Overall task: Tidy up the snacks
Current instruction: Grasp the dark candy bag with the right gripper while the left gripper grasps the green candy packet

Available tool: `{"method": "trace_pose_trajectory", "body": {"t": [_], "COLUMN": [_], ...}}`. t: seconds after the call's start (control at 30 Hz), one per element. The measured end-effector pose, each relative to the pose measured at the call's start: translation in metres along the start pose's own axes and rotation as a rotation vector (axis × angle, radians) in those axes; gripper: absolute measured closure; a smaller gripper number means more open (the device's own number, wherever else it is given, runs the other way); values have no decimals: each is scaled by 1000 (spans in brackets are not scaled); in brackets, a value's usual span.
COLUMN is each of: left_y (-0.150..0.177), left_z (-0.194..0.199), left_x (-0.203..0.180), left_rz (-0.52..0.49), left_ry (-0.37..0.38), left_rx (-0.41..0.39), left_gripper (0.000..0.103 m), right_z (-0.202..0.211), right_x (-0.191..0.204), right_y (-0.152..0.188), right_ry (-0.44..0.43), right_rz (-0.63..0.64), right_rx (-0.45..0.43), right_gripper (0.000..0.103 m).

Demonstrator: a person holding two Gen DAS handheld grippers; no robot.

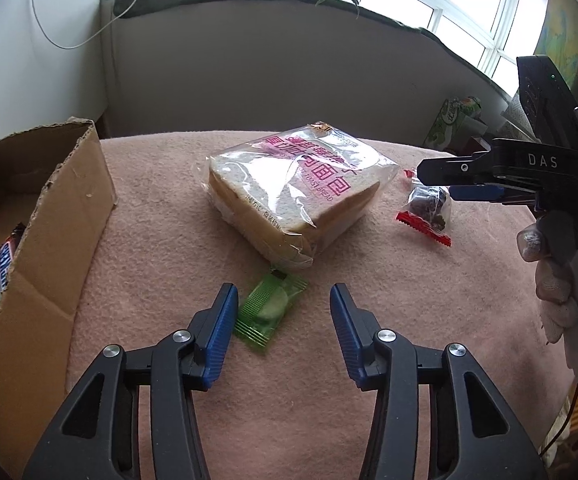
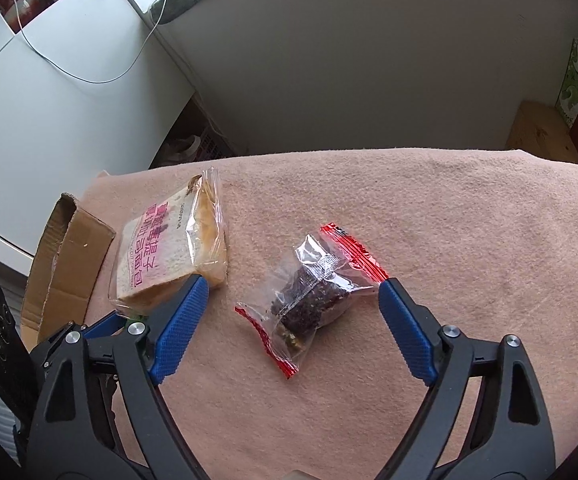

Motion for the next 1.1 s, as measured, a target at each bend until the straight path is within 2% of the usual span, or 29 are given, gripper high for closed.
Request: {"method": "trace_pose_trajectory", "body": {"t": [0.1,0.23,0.43,0.53,0.57,0.63,0.8,0.87,0.93,1.1], "left_y": [1,2,2,2,1,-1,-3,-5,-6,-6], "left_z": [-2,-2,0,0,-1,-3,-8,-8,-7,-10], "left_x": [1,0,-7,-7,-11,-14,-18,-19,-22,-27], "left_rz": [1,-6,-48,-53,-60,-72,-67,-54,-52,-75], "left_ry": [11,13,-51,-55,-57,-51,-7,6,11,-4], "left_rx": [5,9,10,14,16,16,32,38,34,35], "left_gripper": [70,76,76,75,75,75,75,73,66,66], "right_z": [-6,-16,-20,-17,-15,-14,-7,-3,-2,-3], "right_x": [3,4,5,2,0,-1,-8,-13,-15,-14], "right_y": [-2,-2,3,5,7,8,10,10,10,10], "right_ry": [17,36,71,72,74,82,84,79,77,78], "right_rz": [5,7,56,61,62,69,74,74,71,78], "right_rx": [10,32,43,44,43,46,47,49,49,47], "right_gripper": [18,26,30,31,32,45,53,53,54,54]}}
Point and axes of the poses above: each gripper's, at about its wrist camera, not at the fingertips, and z roughly against the way its jaws point, x to its left, y to its underside, the point moved 3 cm from there along -z, roughly the way its jaws point
